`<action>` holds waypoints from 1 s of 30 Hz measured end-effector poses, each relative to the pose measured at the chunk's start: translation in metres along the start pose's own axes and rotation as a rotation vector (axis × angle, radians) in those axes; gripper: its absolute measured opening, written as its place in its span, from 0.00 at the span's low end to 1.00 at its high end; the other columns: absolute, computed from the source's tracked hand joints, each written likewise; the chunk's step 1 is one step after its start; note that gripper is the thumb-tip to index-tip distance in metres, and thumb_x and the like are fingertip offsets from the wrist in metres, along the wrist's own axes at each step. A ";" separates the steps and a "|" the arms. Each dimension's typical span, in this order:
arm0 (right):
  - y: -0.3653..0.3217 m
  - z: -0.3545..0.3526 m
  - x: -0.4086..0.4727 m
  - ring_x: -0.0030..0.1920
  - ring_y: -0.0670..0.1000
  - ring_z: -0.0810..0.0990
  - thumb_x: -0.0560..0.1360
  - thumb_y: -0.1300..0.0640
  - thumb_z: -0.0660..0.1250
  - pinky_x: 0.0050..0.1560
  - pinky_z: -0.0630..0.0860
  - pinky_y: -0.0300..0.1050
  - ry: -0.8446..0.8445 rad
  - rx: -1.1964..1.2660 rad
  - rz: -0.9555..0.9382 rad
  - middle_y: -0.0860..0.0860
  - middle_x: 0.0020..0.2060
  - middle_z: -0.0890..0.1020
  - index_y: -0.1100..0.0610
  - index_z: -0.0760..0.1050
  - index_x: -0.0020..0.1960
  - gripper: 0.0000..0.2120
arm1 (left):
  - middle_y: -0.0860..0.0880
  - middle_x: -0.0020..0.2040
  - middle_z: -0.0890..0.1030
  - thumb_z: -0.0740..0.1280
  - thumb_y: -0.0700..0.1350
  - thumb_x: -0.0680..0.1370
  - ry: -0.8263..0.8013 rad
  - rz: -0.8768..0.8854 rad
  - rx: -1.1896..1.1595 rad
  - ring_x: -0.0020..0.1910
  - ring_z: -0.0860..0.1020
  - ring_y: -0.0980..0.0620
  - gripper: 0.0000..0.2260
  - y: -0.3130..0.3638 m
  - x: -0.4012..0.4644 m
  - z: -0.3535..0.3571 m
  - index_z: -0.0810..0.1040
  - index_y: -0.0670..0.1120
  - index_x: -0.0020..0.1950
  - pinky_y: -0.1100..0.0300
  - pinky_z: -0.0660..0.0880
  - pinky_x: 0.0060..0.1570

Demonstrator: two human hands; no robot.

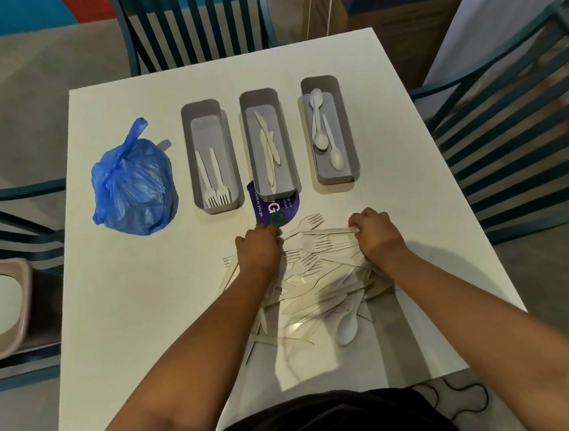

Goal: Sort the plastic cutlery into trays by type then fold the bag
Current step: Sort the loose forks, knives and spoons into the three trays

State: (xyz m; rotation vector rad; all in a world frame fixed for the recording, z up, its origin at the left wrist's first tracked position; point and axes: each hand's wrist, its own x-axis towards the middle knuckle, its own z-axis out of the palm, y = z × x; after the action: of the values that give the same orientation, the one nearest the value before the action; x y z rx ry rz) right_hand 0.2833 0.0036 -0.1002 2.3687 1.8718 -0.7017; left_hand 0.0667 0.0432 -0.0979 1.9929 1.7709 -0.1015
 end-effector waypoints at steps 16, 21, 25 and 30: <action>-0.009 -0.026 0.005 0.50 0.57 0.76 0.77 0.65 0.64 0.50 0.70 0.43 0.301 0.522 -0.076 0.60 0.49 0.79 0.65 0.78 0.55 0.09 | 0.43 0.49 0.81 0.62 0.40 0.79 0.099 -0.096 -0.691 0.45 0.76 0.48 0.07 -0.004 -0.002 -0.012 0.79 0.41 0.52 0.59 0.71 0.46; -0.031 -0.045 0.014 0.43 0.50 0.73 0.79 0.61 0.62 0.44 0.68 0.39 0.332 0.651 -0.073 0.54 0.44 0.76 0.63 0.76 0.54 0.08 | 0.46 0.45 0.80 0.63 0.41 0.79 0.056 -0.151 -0.928 0.46 0.80 0.41 0.04 -0.001 0.002 -0.022 0.78 0.45 0.48 0.49 0.76 0.54; -0.041 -0.052 0.020 0.43 0.51 0.74 0.80 0.58 0.59 0.43 0.68 0.40 0.302 0.638 -0.079 0.53 0.43 0.76 0.62 0.73 0.54 0.08 | 0.44 0.46 0.79 0.62 0.37 0.79 -0.012 -0.194 -0.983 0.39 0.78 0.52 0.08 -0.001 0.007 -0.026 0.79 0.40 0.54 0.55 0.75 0.50; -0.047 -0.052 0.025 0.46 0.53 0.75 0.81 0.58 0.56 0.46 0.70 0.41 0.260 0.601 -0.026 0.53 0.47 0.76 0.60 0.70 0.60 0.11 | 0.46 0.47 0.80 0.65 0.35 0.76 -0.044 -0.240 -1.064 0.46 0.77 0.51 0.11 0.003 0.011 -0.042 0.78 0.40 0.57 0.60 0.75 0.48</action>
State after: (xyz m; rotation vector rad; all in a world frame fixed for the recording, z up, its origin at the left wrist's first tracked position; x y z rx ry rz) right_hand 0.2603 0.0550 -0.0511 2.9147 2.0085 -1.1471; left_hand 0.0605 0.0694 -0.0639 1.0007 1.5170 0.5912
